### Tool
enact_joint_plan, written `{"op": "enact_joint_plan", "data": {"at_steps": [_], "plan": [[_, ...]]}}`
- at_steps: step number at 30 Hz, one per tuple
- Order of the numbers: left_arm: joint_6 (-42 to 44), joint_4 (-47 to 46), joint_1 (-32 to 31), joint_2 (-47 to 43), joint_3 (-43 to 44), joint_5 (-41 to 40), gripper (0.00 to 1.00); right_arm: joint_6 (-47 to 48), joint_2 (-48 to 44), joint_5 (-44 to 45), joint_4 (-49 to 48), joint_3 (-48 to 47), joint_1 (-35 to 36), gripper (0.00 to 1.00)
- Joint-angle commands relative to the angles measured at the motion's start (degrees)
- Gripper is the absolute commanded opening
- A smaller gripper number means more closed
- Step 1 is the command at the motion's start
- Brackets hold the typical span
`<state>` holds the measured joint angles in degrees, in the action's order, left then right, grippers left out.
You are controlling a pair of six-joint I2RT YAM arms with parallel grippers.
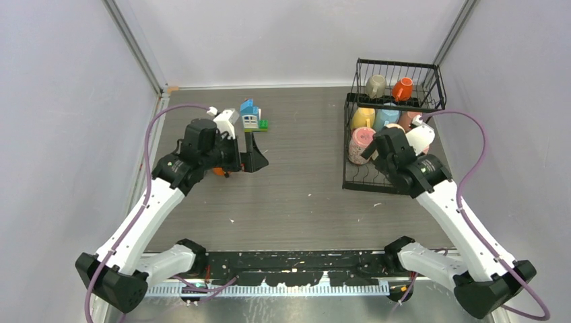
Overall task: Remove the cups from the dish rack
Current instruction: Unload the cup from the dish rack.
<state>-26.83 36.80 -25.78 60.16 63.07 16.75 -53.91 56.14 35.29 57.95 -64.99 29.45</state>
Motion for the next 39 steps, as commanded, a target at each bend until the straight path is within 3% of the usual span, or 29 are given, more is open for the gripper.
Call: {"op": "enact_joint_plan", "data": {"at_steps": [1, 11, 20, 29, 39], "plan": [[-0.01, -0.15, -0.15, -2.08, -0.44, 3.38, 1.0, 1.18, 2.2, -3.65, -0.42, 2.28, -8.6, 1.0], [0.02, -0.98, -0.15, -3.26, -2.1, 5.39, 1.0, 2.6, 11.19, -6.76, -6.57, 6.77, -21.33, 1.0], [0.28, -1.46, -0.15, -3.85, -2.57, 6.69, 1.0, 3.18, 13.27, -5.91, -7.63, 8.44, -25.61, 0.99], [0.47, -1.7, -0.23, -3.74, -3.09, 7.91, 1.0, 5.96, 12.44, -2.95, -4.32, 4.09, -30.64, 1.0], [0.46, -1.8, -0.4, -3.96, -3.2, 9.07, 1.0, 10.01, 16.16, -4.45, -7.02, 0.84, -35.91, 1.0]]}}
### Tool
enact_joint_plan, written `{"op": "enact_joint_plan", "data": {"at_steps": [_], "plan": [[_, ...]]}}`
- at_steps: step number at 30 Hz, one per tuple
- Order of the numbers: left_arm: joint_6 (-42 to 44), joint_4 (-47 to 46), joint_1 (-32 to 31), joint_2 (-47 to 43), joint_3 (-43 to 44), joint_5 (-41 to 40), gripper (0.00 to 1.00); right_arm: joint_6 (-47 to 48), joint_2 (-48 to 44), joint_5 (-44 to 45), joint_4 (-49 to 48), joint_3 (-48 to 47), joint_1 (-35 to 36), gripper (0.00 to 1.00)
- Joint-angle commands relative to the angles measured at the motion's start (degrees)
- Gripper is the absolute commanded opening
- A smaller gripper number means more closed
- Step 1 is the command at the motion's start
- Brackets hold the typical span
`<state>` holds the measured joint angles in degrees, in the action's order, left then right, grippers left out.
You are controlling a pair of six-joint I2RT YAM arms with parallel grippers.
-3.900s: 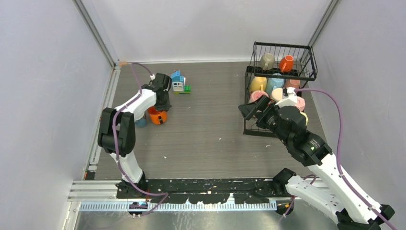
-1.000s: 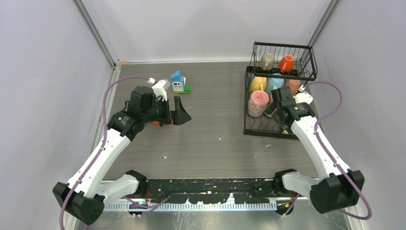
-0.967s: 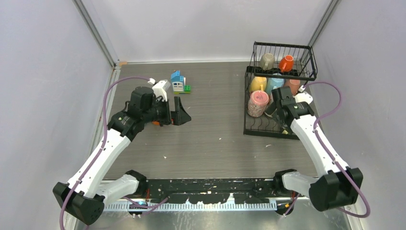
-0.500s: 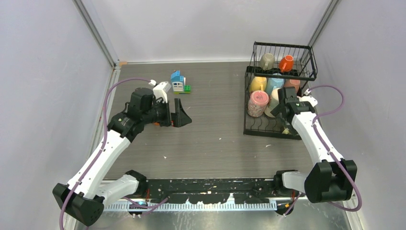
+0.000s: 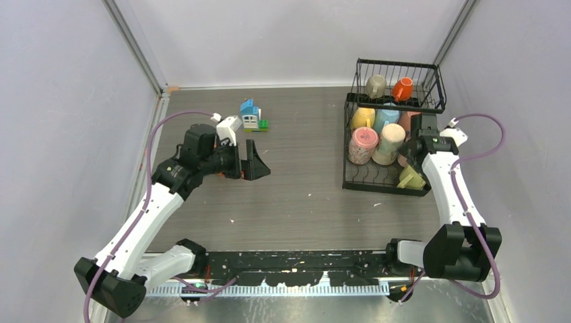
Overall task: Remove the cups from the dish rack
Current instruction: Unload the cup from the dish rack.
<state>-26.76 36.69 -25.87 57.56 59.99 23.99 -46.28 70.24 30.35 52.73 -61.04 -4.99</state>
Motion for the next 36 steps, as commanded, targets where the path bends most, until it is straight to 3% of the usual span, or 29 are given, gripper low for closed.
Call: {"op": "enact_joint_plan", "data": {"at_steps": [1, 15, 27, 32, 36], "plan": [[0.4, -1.63, -0.34, -1.46, -0.13, 1.93, 1.0, 2.46, 2.89, 0.13, -1.8, -3.6, -1.89, 1.0], [0.42, -1.44, -0.65, -3.24, -1.39, 2.42, 1.0, 4.53, 8.83, -3.55, -5.81, -1.3, -7.18, 0.99], [0.27, -1.56, -0.76, -3.5, -1.72, 2.16, 1.0, 4.27, 10.58, -5.25, -6.98, 0.89, -7.81, 0.92], [0.14, -1.45, -0.76, -3.68, -1.83, 2.2, 1.0, 4.63, 9.86, -4.61, -6.32, 0.43, -7.84, 0.81], [-0.03, -1.38, -0.76, -3.65, -1.85, 2.1, 1.0, 5.23, 8.32, -3.74, -5.21, -0.31, -7.83, 0.61]]}}
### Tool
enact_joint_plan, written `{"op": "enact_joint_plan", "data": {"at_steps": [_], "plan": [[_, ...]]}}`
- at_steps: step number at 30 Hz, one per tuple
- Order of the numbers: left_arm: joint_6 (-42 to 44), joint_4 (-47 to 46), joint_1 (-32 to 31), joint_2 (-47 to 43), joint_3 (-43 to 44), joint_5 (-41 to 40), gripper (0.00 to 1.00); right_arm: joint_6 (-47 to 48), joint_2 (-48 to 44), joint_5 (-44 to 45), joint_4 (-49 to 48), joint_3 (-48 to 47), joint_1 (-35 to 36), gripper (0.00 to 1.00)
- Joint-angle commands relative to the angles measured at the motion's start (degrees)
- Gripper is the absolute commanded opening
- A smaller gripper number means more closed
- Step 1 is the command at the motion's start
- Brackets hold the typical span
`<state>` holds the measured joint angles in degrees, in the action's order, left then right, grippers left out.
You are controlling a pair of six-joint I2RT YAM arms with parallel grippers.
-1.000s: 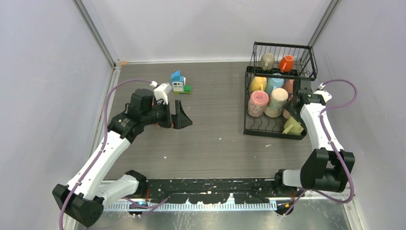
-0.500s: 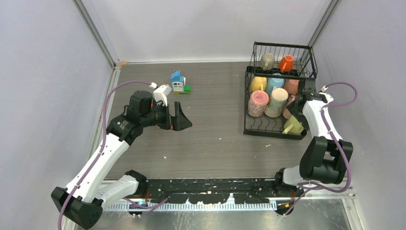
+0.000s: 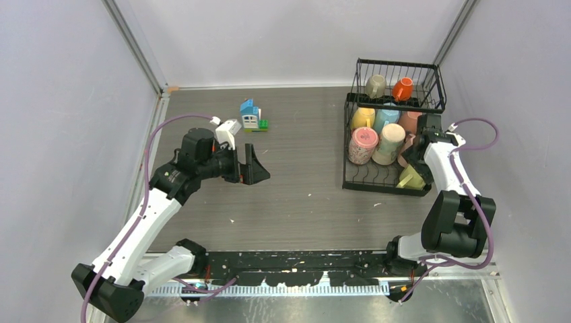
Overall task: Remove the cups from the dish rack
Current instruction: Unload the cup from the dish rack.
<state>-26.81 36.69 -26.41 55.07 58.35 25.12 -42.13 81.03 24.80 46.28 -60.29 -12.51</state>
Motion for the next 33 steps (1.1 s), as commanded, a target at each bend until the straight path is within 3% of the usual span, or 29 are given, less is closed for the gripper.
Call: {"op": "enact_joint_plan", "data": {"at_steps": [1, 5, 9, 23, 33], "plan": [[0.0, -1.27, -0.22, -1.1, -0.21, 1.03, 1.0, 1.15, -2.87, 1.9, 1.7, -1.38, -0.32, 0.55], [0.01, -1.14, -0.22, -0.84, -0.01, 1.13, 1.0, 1.17, -4.92, 1.74, 3.71, -2.99, -0.31, 0.35], [-0.15, -1.39, -0.22, -0.68, -0.22, 1.24, 1.0, 1.33, -6.98, 1.81, 6.26, -5.49, -0.32, 0.26], [-0.74, -2.04, -0.22, 0.13, -0.35, 1.92, 1.0, 2.14, -12.25, -0.06, 10.45, -9.61, -0.3, 0.17], [-2.38, -3.76, -0.26, 1.02, -0.87, 3.66, 1.0, 2.77, -16.92, -6.37, 13.71, -11.23, -0.05, 0.12]]}}
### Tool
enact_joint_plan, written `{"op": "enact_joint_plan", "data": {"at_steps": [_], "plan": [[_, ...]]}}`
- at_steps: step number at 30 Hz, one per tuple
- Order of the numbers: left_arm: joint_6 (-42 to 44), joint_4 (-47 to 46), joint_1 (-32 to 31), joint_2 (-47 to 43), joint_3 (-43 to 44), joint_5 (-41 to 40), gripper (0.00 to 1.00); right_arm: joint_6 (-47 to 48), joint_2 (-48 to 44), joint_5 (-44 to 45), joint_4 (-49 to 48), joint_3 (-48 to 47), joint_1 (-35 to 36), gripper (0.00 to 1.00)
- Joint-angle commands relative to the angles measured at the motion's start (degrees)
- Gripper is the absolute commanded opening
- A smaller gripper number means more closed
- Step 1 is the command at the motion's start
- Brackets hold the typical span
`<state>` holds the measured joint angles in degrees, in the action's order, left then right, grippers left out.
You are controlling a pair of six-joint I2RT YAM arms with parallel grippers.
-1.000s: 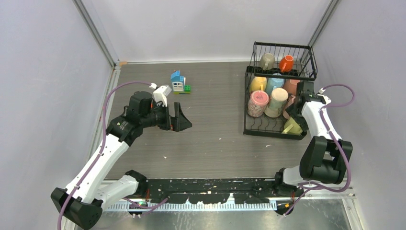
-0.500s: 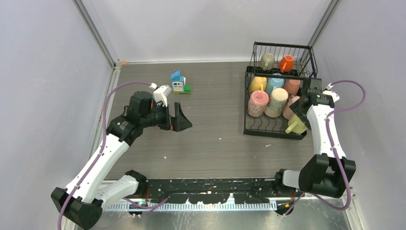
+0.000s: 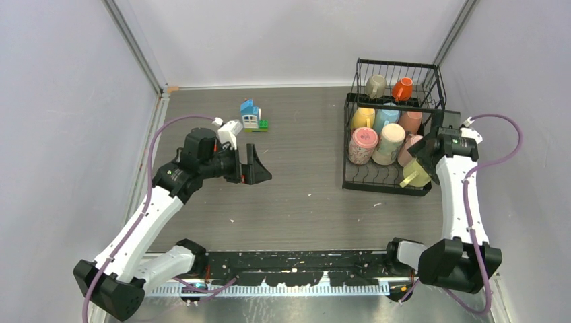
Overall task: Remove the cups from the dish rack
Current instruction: Unload the cup from the dish rack.
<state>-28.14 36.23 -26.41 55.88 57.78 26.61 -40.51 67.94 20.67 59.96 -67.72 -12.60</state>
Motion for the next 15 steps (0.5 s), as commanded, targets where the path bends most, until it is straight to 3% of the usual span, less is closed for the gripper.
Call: {"op": "enact_joint_plan", "data": {"at_steps": [1, 15], "plan": [[-1.28, -3.43, -0.22, 0.32, -0.38, 2.21, 1.0, 1.33, -4.38, -2.77, 0.49, -3.93, 0.04, 0.12], [-7.94, -9.4, -0.22, 2.1, -2.87, 4.62, 1.0, -1.6, -10.15, -15.78, 1.85, -4.18, 4.48, 0.11]]}}
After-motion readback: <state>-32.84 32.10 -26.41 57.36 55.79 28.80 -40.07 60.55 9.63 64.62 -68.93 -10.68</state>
